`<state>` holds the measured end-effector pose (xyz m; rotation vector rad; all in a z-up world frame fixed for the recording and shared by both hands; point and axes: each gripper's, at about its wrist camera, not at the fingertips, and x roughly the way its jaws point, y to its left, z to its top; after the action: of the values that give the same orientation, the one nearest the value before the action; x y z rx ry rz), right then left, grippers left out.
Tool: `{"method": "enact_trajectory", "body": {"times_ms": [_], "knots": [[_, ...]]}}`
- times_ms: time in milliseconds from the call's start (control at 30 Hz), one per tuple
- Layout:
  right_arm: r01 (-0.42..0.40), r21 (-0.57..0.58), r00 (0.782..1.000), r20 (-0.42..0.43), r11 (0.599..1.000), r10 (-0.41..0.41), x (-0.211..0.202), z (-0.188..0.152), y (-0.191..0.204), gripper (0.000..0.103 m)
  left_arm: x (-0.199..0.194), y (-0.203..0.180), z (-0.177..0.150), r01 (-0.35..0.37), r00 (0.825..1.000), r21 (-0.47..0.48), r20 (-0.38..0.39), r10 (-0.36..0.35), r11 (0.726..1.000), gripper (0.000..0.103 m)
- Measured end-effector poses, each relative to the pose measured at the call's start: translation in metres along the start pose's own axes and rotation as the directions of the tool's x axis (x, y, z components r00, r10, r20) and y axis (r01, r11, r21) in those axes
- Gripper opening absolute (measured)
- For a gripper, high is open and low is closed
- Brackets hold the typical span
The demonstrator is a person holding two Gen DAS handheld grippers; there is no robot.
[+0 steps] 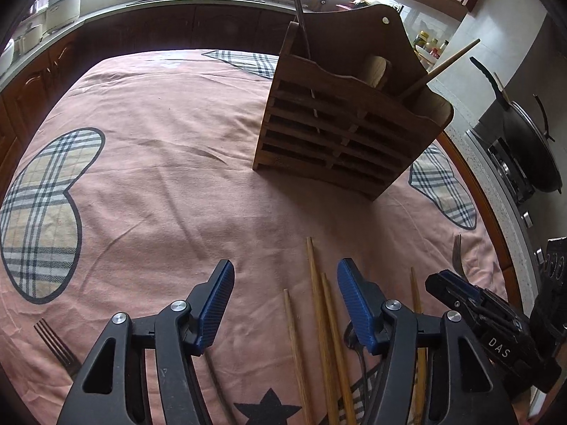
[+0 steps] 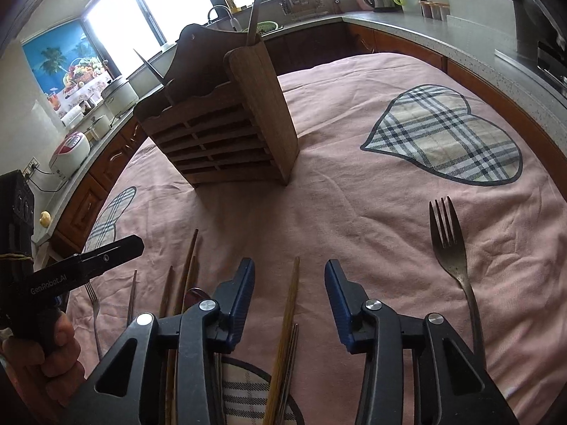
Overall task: Organize utensils
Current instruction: 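Close the left tool on a wooden chopstick while the right tool grasps another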
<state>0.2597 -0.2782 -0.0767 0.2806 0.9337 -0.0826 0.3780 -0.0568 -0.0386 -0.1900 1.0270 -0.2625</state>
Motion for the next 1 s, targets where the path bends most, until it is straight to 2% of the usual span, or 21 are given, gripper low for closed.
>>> {"method": "enact_trajectory", "body": {"times_ms": [133, 300, 367, 433, 467, 500, 633, 800, 1000], "knots": [[0.008, 0.0, 1.0, -0.025, 1.0, -0.008, 0.008, -0.001, -0.003, 0.034, 0.023, -0.008, 0.007, -0.003, 0.999, 0.033, -0.038, 0.005, 0.999, 0.056], [0.021, -0.014, 0.999, -0.047, 1.0, -0.022, 0.017, -0.003, -0.003, 0.028, 0.055, -0.015, 0.013, -0.022, 0.995, 0.058, -0.096, 0.028, 0.998, 0.044], [0.027, -0.021, 0.998, -0.052, 0.999, -0.029, 0.02, -0.003, -0.003, 0.024, 0.062, -0.019, 0.015, -0.046, 0.995, 0.08, -0.082, 0.052, 0.996, 0.039], [0.042, -0.039, 0.998, -0.049, 0.998, -0.044, 0.021, -0.002, -0.001, 0.023, 0.065, -0.02, 0.016, -0.055, 0.995, 0.093, -0.077, 0.062, 0.994, 0.024], [0.049, -0.048, 0.997, -0.049, 0.998, -0.052, 0.021, -0.002, 0.001, 0.022, 0.067, -0.02, 0.017, -0.05, 0.995, 0.092, -0.081, 0.057, 0.995, 0.012], [0.057, -0.06, 0.997, -0.05, 0.997, -0.06, 0.023, -0.001, 0.003, 0.02, 0.068, -0.019, 0.017, -0.045, 0.995, 0.091, -0.08, 0.052, 0.995, 0.008], [0.069, -0.087, 0.996, -0.049, 0.994, -0.074, 0.026, -0.001, 0.008, 0.008, 0.066, -0.015, 0.016, -0.025, 0.997, 0.078, -0.076, 0.031, 0.997, 0.007], [0.031, -0.054, 0.998, -0.05, 0.998, -0.034, 0.022, 0.001, 0.005, 0.006, 0.049, -0.013, 0.012, 0.0, 0.999, 0.05, -0.05, 0.002, 0.999, 0.006], [-0.021, -0.029, 1.0, -0.01, 0.999, 0.02, 0.0, 0.007, 0.01, 0.005, 0.009, -0.005, 0.004, 0.046, 0.999, 0.002, 0.016, -0.046, 0.999, 0.005]]}}
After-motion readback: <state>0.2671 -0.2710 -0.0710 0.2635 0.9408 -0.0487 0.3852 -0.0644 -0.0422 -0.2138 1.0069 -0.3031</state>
